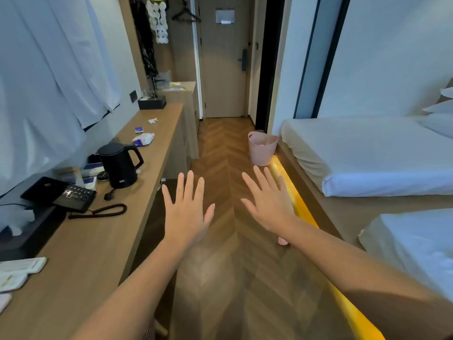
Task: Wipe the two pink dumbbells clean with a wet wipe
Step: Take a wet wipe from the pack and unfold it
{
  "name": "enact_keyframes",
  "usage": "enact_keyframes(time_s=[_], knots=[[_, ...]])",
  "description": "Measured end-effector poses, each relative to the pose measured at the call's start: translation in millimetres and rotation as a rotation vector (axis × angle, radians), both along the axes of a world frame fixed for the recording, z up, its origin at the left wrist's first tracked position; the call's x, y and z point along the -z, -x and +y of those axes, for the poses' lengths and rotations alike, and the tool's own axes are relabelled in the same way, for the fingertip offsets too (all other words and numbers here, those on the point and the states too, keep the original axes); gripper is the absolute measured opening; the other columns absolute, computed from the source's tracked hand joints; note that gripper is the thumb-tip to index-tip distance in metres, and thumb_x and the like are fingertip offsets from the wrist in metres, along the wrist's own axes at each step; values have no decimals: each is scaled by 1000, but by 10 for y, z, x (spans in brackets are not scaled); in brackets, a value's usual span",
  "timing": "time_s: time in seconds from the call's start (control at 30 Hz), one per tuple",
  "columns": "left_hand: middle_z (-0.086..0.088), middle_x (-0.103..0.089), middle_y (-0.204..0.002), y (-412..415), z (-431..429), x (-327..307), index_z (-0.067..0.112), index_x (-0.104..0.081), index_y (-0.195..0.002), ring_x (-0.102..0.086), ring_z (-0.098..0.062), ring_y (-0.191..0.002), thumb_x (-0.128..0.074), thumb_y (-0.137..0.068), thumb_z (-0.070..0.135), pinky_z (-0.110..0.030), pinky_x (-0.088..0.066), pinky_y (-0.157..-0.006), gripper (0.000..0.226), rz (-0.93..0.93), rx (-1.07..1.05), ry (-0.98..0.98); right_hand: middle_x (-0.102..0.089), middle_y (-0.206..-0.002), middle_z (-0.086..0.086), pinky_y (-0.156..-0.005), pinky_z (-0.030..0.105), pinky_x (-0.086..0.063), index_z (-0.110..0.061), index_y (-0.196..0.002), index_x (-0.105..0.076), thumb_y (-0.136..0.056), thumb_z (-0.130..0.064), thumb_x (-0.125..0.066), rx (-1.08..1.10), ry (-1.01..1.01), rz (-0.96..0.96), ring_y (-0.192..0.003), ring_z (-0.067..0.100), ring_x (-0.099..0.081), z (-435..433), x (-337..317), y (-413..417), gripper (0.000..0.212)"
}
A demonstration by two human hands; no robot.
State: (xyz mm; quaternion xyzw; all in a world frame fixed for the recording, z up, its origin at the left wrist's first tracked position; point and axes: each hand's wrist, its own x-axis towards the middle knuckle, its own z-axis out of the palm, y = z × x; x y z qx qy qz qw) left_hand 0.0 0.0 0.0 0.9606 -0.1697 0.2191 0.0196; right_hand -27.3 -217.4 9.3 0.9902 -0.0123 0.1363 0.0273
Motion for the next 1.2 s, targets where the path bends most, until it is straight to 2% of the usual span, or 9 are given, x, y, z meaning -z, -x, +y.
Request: enact_keyframes(time_s=[0.1,0.23,0.47,0.63,0.8,1.0,1.1,1.2], knots=[[-12,-25,-162,-378,-135,12,19,-34,-153,-15,-33,-151,-19,-92,63,-60,-5,-116,77,-34,-31,-2,0,-166,2,-121,54,-9,-37,-156,-2,-98,-64,-22,-3,18,-23,-152,29,0,-163,94,-397,67],[-13,-23,-163,-994,-385,85,18,-33,-153,-13,-32,-152,-38,-95,60,-60,-7,-117,72,-50,-69,13,-3,-166,3,-119,54,-8,-36,-156,-5,-99,-62,-25,-42,5,-42,-152,29,-1,-459,196,-1043,66],[-9,-10,-166,-1900,-713,109,22,-21,-157,-1,-29,-153,-28,-96,62,-61,-4,-119,73,7,-177,-10,-7,-166,3,-119,54,-10,-34,-156,-9,-98,-62,-28,-118,-10,-30,-152,31,-6,-793,270,-2145,67],[-9,-10,-166,-2380,-775,125,23,-22,-157,0,-29,-153,-30,-98,60,-59,-1,-118,70,50,-204,12,-10,-166,5,-118,55,-14,-33,-156,-12,-99,-60,-28,-149,-28,1,-152,32,-9,-849,349,-2704,65],[-11,-14,-165,-2912,-749,244,20,-26,-156,-5,-30,-153,-34,-98,58,-61,-5,-118,69,104,-221,27,-11,-165,7,-117,56,-16,-30,-156,-12,-100,-56,-27,-194,-39,33,-151,33,-8,-894,440,-3255,64],[-13,-20,-164,-3786,-690,358,17,-33,-154,-10,-32,-152,-42,-97,55,-60,-3,-117,69,124,-211,65,2,-166,4,-119,54,-8,-32,-156,0,-100,-57,-19,-202,-31,107,-152,31,2,-828,585,-4187,64],[-12,-15,-165,-4229,-595,390,19,-28,-155,-5,-31,-153,-36,-98,56,-60,-5,-118,69,156,-212,45,4,-166,3,-119,53,-7,-33,-156,0,-100,-57,-19,-181,-18,125,-152,30,2,-739,658,-4640,64],[-11,-6,-167,-4702,-473,372,20,-19,-157,3,-29,-153,-31,-98,57,-59,-2,-119,70,190,-224,21,-4,-166,4,-119,54,-12,-32,-156,-8,-101,-57,-24,-186,-31,116,-152,31,-4,-620,668,-5075,63]])
